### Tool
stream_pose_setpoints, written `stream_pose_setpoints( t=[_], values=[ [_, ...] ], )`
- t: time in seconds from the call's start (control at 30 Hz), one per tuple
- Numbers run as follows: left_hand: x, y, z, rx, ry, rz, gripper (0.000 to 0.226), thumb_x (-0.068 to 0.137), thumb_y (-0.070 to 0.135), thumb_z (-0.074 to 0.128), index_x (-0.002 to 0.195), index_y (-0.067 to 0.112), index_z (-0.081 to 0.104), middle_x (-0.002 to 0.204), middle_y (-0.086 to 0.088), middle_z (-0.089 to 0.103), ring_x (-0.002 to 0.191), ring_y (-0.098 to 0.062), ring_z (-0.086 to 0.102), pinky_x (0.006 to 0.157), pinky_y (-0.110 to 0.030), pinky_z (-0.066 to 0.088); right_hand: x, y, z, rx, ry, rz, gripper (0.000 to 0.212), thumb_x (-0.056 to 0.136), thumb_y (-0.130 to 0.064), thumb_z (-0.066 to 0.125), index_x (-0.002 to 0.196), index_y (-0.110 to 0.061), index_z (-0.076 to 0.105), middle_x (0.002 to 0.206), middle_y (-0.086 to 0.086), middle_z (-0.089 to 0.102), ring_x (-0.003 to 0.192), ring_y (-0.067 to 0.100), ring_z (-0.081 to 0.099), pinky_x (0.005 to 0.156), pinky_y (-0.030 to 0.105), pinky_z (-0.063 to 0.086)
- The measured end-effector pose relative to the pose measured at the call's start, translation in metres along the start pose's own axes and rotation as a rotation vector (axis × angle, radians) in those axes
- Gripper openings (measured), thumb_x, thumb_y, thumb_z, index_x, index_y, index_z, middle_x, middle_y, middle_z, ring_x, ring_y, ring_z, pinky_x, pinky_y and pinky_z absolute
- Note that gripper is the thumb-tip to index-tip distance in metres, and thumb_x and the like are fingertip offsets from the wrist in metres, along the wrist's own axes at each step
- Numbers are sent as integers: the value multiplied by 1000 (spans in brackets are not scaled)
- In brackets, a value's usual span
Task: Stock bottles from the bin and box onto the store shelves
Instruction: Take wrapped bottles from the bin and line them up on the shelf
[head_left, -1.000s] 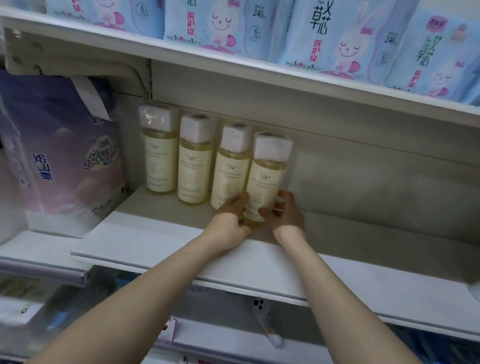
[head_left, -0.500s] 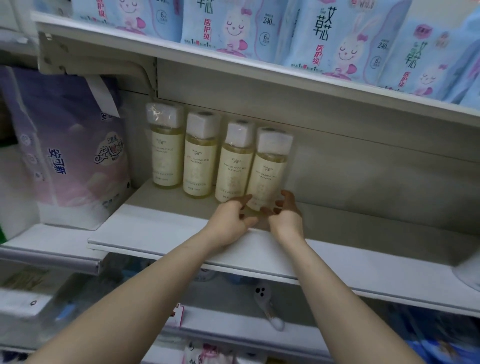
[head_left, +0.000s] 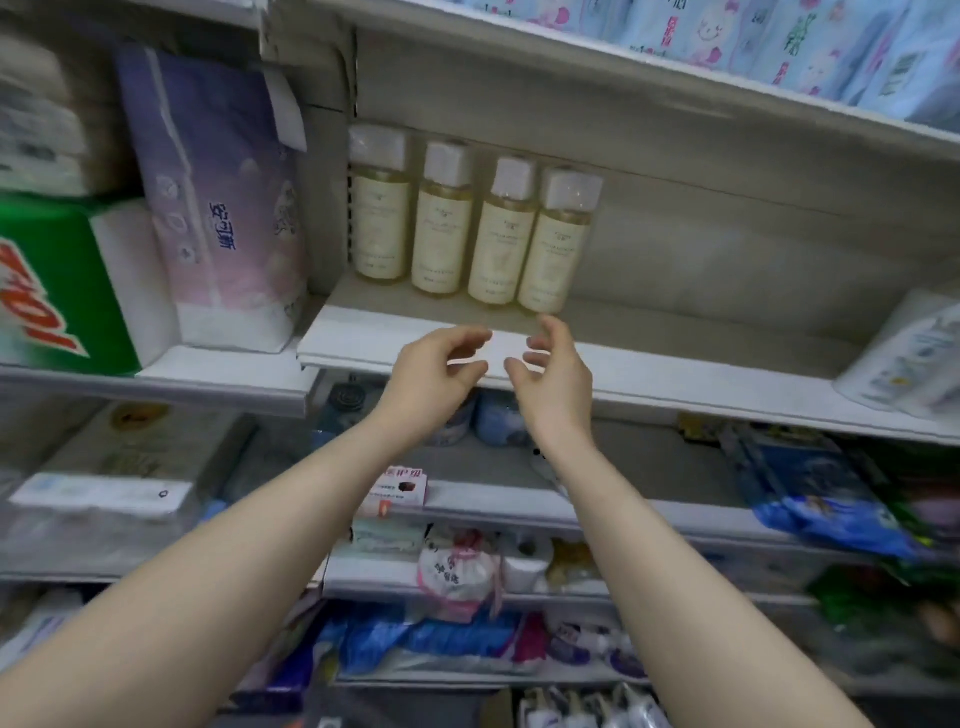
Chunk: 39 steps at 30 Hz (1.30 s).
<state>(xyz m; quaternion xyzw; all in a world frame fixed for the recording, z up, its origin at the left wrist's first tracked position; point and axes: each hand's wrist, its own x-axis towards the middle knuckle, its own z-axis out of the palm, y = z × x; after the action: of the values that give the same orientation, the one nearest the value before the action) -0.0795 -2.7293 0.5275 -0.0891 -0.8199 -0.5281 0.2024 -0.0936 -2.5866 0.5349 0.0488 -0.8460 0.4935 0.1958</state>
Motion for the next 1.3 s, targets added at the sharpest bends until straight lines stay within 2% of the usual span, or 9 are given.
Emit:
stream_pose_setpoints(
  t=[0.07, 0.23, 0.37, 0.57, 0.7, 0.83, 1.0, 1.1, 1.3],
  values=[
    [-24, -7, -15, 1, 3, 7, 34, 89, 6, 66, 122, 14, 66, 118, -2, 69, 108, -9, 63, 97, -19, 49, -29, -3, 10, 21, -9, -31, 50, 90, -9, 65, 137, -19, 48, 115, 1, 61, 101, 16, 62, 89, 29, 51],
    [-91, -46, -40, 19, -1, -92, 34, 89, 6, 66, 122, 12, 67, 115, -1, 70, 107, -10, 64, 97, -21, 49, -106, 20, 47, 7, -129, -41, 51, 90, -7, 65, 136, -20, 48, 118, -2, 61, 98, 8, 61, 81, 13, 48],
    [-141, -99, -47, 20, -17, -271, 32, 89, 8, 67, 120, 15, 67, 109, 5, 70, 103, -6, 65, 93, -13, 49, -160, 60, 82, -34, -228, 33, 53, 88, -10, 65, 135, -26, 47, 125, -3, 61, 103, 12, 63, 90, 37, 54],
    [-222, -184, -33, 15, -63, -508, 33, 88, 0, 66, 119, 12, 67, 103, 2, 69, 97, -10, 65, 94, -20, 51, -230, 131, 126, -83, -457, 200, 53, 90, -9, 65, 137, -26, 47, 120, -5, 59, 99, 13, 62, 91, 42, 54],
    [-271, -235, -11, -4, -101, -639, 33, 87, -3, 66, 118, 8, 65, 106, -5, 69, 96, -13, 66, 96, -28, 52, -269, 185, 148, -134, -559, 283, 52, 92, -11, 65, 139, -24, 47, 118, -6, 59, 101, 12, 60, 89, 32, 52],
    [-317, -282, 10, 8, -69, -745, 31, 89, 2, 66, 118, 14, 67, 106, 2, 71, 91, 10, 64, 87, -10, 49, -300, 237, 168, -162, -664, 358, 53, 91, -6, 65, 139, -22, 48, 119, -9, 58, 100, 12, 61, 81, 10, 40],
    [-366, -350, 37, 73, -97, -859, 32, 90, 18, 67, 121, 26, 66, 112, 9, 69, 101, -3, 65, 93, -26, 52, -340, 303, 199, -234, -763, 395, 48, 91, -11, 66, 135, -24, 52, 121, -9, 64, 105, 11, 63, 89, 27, 49],
    [-391, -391, 51, 112, -102, -897, 32, 90, 26, 66, 121, 31, 64, 114, 8, 69, 104, -7, 66, 93, -38, 54, -362, 336, 219, -260, -813, 425, 48, 90, -12, 66, 134, -28, 54, 120, -9, 65, 107, 11, 63, 87, 20, 45],
    [-432, -465, 82, 38, -78, -1005, 45, 90, 2, 64, 132, 15, 59, 128, -3, 63, 118, -16, 58, 101, -35, 50, -394, 402, 268, -346, -914, 411, 44, 91, -20, 66, 132, -33, 54, 116, -6, 66, 101, 13, 63, 90, 37, 51]
  ],
)
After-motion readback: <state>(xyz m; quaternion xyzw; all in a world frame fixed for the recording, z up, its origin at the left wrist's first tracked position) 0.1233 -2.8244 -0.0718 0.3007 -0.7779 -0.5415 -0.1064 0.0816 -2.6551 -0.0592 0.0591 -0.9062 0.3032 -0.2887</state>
